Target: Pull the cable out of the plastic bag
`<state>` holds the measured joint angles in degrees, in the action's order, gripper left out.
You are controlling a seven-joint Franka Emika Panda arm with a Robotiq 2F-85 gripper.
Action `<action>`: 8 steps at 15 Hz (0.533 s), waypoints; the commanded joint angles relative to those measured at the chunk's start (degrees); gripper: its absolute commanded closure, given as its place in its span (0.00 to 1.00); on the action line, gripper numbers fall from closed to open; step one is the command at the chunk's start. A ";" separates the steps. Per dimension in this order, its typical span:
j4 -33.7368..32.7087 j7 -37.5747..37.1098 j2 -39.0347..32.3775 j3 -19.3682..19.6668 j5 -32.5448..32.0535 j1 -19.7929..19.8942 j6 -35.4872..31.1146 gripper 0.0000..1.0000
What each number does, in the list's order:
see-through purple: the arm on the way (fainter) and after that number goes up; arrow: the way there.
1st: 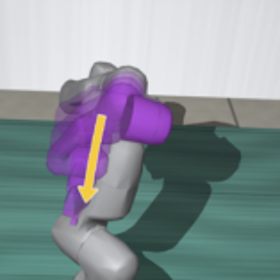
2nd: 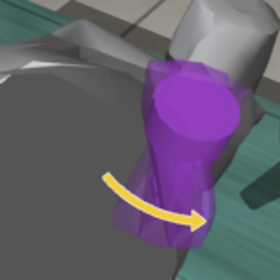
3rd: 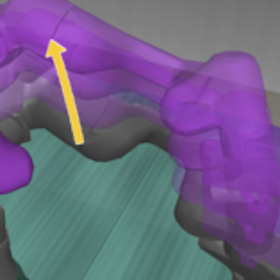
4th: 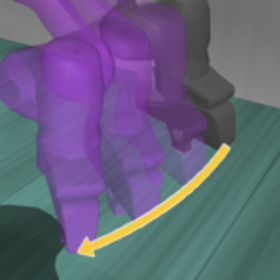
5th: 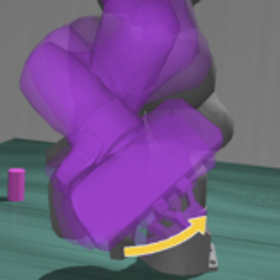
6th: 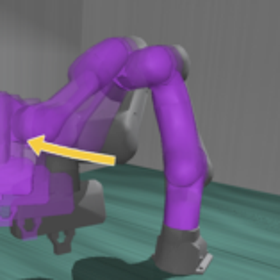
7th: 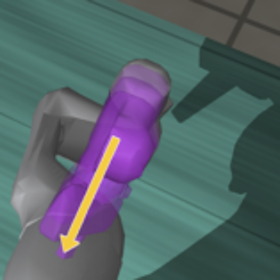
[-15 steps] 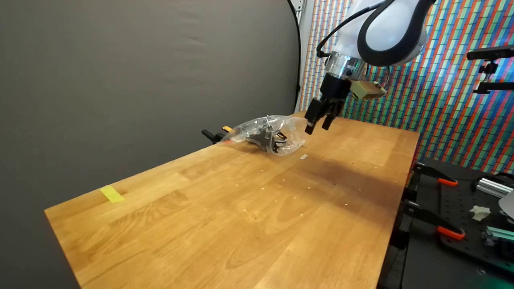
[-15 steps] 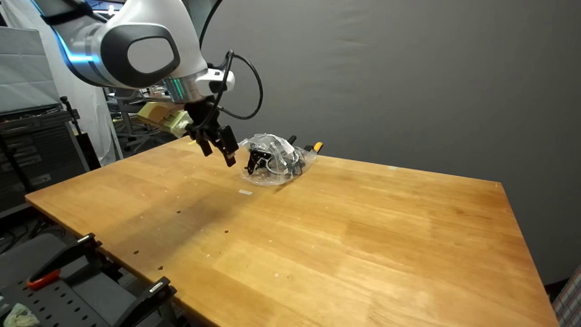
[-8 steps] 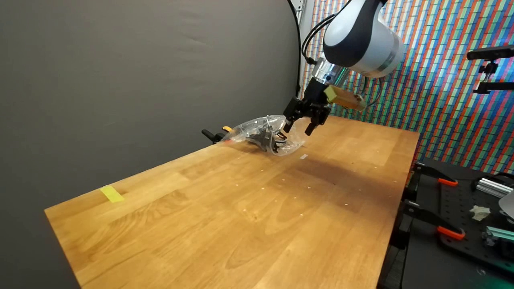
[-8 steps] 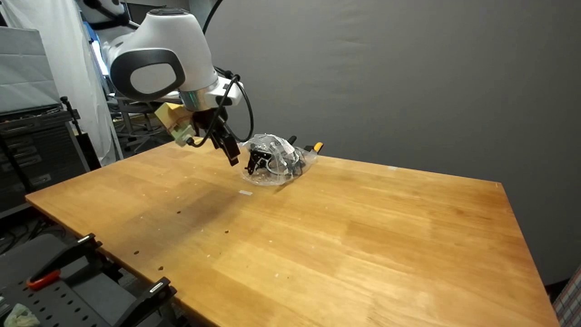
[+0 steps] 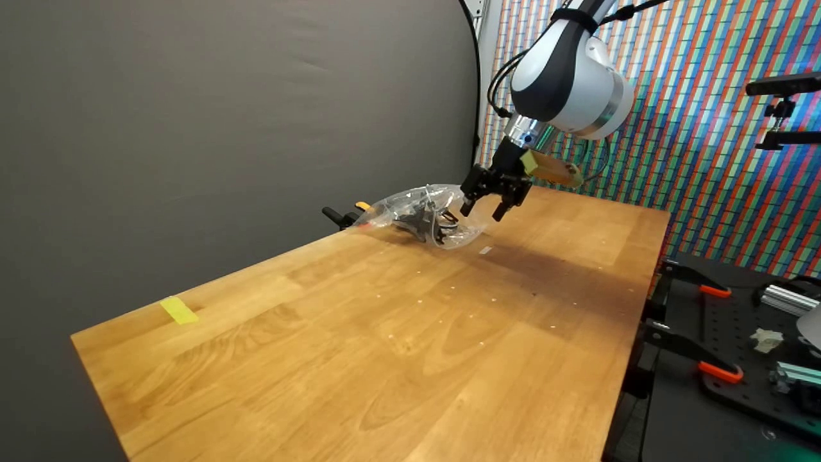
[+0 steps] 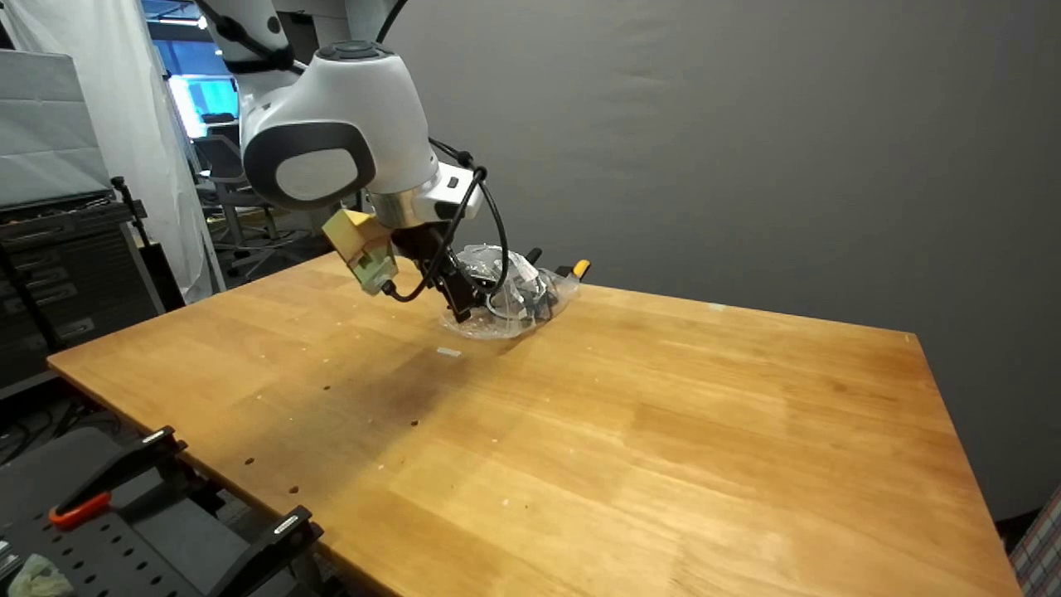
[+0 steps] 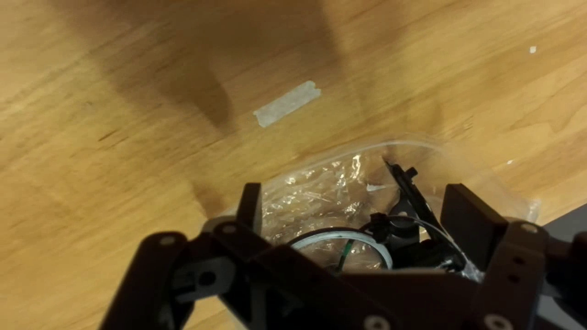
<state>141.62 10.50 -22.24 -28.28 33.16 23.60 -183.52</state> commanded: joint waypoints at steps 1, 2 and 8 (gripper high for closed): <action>-1.37 2.40 -3.01 -5.34 0.18 5.91 -3.65 0.00; -2.15 2.45 -4.11 -7.00 0.13 7.85 -4.34 0.00; -6.08 2.13 -10.83 -13.58 -2.15 16.54 -8.50 0.00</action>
<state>138.52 11.45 -28.41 -38.17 32.60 35.51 -188.85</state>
